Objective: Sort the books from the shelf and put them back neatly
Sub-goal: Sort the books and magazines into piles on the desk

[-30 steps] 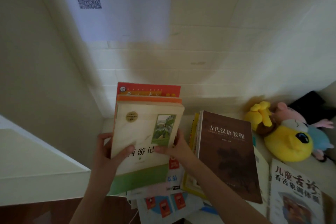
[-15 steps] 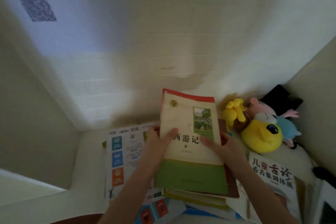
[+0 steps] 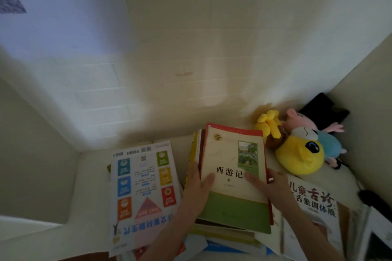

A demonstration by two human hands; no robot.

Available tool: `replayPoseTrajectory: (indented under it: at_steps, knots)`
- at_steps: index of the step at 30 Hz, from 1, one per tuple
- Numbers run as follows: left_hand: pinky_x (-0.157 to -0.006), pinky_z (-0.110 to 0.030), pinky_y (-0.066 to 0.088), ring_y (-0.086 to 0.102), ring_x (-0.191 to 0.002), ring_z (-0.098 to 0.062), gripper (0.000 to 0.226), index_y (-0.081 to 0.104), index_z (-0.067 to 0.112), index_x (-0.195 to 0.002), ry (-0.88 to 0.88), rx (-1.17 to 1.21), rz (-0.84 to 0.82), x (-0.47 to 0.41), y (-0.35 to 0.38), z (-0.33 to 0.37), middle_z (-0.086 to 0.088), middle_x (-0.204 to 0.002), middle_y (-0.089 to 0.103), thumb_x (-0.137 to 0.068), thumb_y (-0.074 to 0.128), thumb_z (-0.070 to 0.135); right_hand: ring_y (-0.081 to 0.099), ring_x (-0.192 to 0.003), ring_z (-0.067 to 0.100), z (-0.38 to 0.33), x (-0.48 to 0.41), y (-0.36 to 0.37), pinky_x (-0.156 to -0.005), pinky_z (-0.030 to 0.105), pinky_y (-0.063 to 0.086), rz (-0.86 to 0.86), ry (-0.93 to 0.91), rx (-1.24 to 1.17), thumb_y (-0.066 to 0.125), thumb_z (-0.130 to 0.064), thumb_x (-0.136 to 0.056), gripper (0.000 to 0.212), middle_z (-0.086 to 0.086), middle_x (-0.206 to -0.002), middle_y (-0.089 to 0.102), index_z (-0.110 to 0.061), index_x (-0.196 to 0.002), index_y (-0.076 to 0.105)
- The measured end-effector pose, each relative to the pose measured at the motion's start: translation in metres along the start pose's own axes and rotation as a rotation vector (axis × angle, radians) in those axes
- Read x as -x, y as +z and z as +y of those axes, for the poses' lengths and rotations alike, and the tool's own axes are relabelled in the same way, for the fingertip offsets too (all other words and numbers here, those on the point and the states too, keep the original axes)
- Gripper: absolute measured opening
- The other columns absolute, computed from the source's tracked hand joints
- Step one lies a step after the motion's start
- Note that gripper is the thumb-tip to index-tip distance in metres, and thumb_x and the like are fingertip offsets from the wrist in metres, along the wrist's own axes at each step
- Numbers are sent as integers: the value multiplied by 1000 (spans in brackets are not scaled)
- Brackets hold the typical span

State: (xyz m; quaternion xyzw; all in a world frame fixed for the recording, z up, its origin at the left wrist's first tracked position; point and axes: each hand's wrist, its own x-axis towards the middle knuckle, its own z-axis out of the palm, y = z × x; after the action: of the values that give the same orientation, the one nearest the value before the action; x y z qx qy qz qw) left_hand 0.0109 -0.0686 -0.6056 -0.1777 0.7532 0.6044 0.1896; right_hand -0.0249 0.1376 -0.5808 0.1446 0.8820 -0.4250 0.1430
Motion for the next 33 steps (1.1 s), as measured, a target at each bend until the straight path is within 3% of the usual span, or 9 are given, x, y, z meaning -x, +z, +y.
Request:
replayPoseTrajectory:
  at_steps: [2,5,13,16,17,20,23,27,33]
  knots:
    - [-120,-44,12,6,-148,-21,81,-8,23,-152,29,-13,11,2,6,-2,0,-161,-1,-96,43,49,57,-95,19,2,-2,-1,-75,30,53,-26,14,-2,72,-54,-74,37,-4,-99,50,-29,-99,61]
    - [-121,-37,-1,-13,-146,-13,80,-13,20,-151,85,-43,31,9,11,-4,3,-159,-14,-99,45,37,65,-77,8,-1,4,-4,-52,14,50,-55,-4,-57,73,-39,-79,27,-5,-96,64,-25,-100,62]
    - [-121,-37,1,-11,-146,-10,77,-12,21,-152,63,36,-2,13,13,-15,12,-156,-15,-99,41,40,65,-61,-5,0,11,-1,-44,7,43,-86,-3,-53,69,-40,-82,31,-19,-85,64,-29,-110,60]
    - [-117,-44,22,21,-142,-15,57,18,24,-151,-55,91,-2,3,-2,-10,8,-155,6,-100,32,44,63,-58,-9,0,6,-5,-45,6,43,-139,17,-89,69,-37,-84,38,-18,-87,65,-26,-119,60]
    - [-110,-43,34,39,-132,-16,47,36,26,-144,-78,109,13,0,-12,-6,3,-151,32,-101,29,45,64,-61,-7,-3,6,-5,-46,7,44,-174,46,-99,68,-37,-84,43,-17,-89,65,-25,-124,56]
    - [-92,-30,39,51,-113,-10,33,52,33,-121,21,92,54,0,-48,19,14,-115,57,-103,26,43,64,-104,15,-6,4,-3,-74,27,58,-184,131,-113,72,-55,-73,97,1,-126,58,-18,-149,24]
    - [-101,-30,33,43,-126,-14,42,48,23,-133,143,-6,96,-24,-70,47,-2,-139,49,-103,28,42,2,-145,15,-11,11,2,-118,48,16,-42,-80,195,65,-83,-51,136,-6,-159,-10,-28,-152,-8]
    - [-94,-24,32,46,-115,-8,47,49,17,-135,243,-133,7,-73,-61,70,6,-126,53,-103,27,43,-29,-138,3,-22,45,18,-115,37,-2,-299,-507,555,41,-99,-39,136,-19,-149,-35,-40,-147,-16]
    - [-111,-33,27,38,-136,-21,53,39,18,-144,244,-187,-107,-122,-42,66,-4,-147,42,-102,25,47,14,-145,30,-11,58,66,-111,47,18,-231,-851,908,45,-92,-59,125,12,-159,16,-14,-153,18]
